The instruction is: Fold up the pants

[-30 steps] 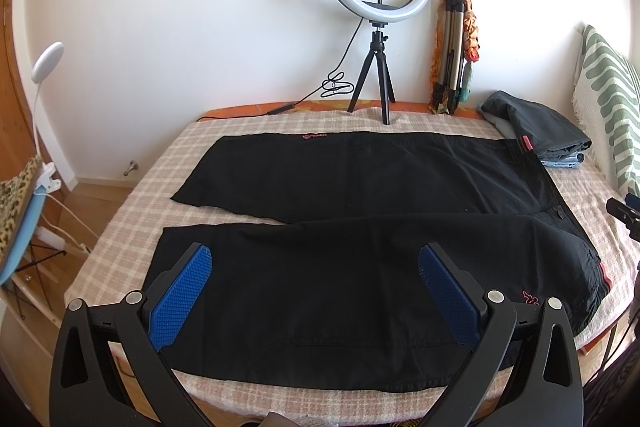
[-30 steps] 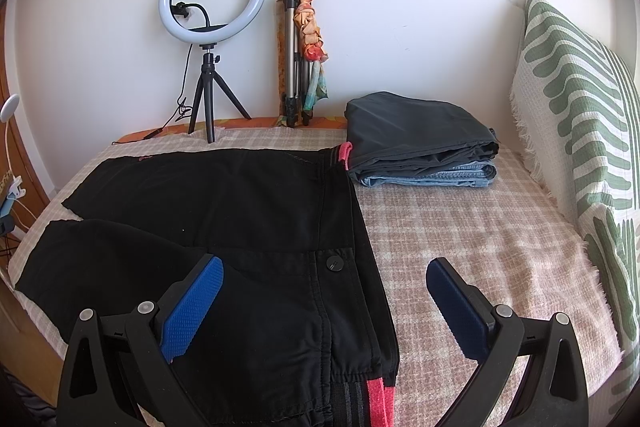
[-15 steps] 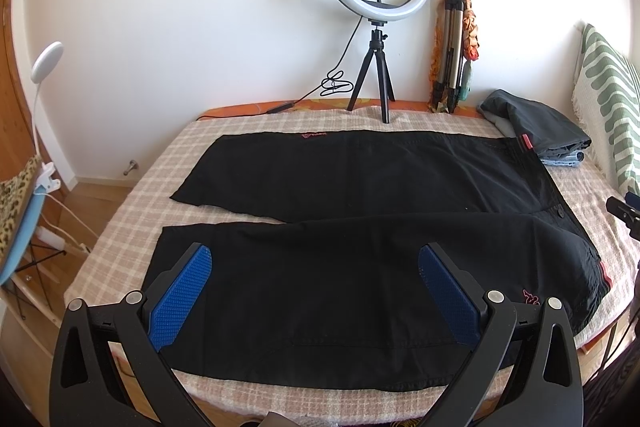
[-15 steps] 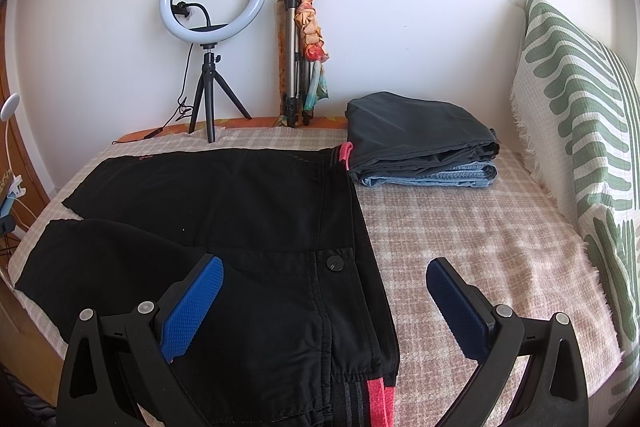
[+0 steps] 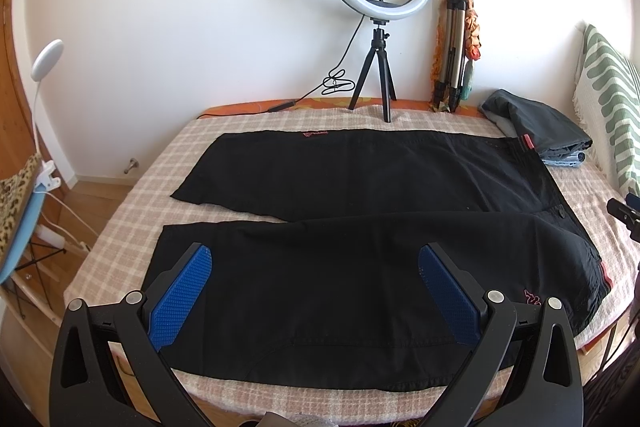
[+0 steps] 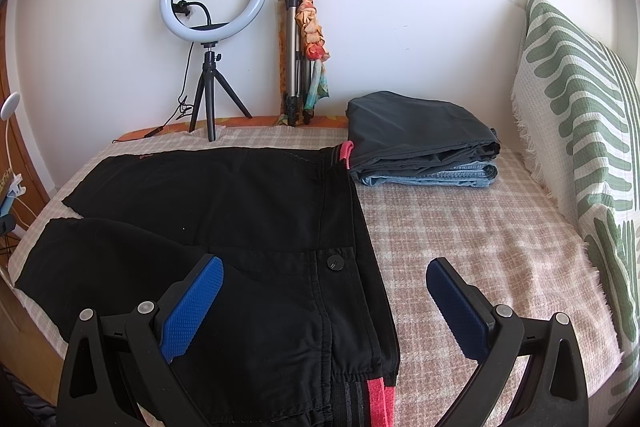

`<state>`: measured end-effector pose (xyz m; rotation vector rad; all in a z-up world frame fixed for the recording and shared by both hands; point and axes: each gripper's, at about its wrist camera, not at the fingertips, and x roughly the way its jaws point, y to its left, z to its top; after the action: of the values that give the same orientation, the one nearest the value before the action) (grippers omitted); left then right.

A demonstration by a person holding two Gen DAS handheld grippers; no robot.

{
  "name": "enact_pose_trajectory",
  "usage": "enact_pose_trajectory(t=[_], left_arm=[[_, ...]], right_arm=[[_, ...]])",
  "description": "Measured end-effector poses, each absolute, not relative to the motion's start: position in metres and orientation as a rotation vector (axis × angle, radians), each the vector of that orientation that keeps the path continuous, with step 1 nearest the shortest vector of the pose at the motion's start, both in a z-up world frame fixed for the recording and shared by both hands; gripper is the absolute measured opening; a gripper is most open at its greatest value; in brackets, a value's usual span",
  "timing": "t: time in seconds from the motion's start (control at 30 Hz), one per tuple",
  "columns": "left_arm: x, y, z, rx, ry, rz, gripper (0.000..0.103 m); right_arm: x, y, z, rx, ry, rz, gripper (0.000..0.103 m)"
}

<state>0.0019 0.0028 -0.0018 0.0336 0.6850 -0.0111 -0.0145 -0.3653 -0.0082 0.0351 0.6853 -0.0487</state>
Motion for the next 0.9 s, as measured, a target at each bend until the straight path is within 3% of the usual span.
enact_pose_trajectory(t=[0.47,0.9], left_arm=[[0.007,0.02,-0.018,0.03,0.711,0.01,0.103],[0.007,0.047,-0.029,0.047,0.752,0.012,0.075]], right_arm=[[-0.022,-0.365,-0.008,0.015,0.683,-0.017,0.103],[-0.045,-0.355,-0.026,-0.02,0.71,0.15,0.103]])
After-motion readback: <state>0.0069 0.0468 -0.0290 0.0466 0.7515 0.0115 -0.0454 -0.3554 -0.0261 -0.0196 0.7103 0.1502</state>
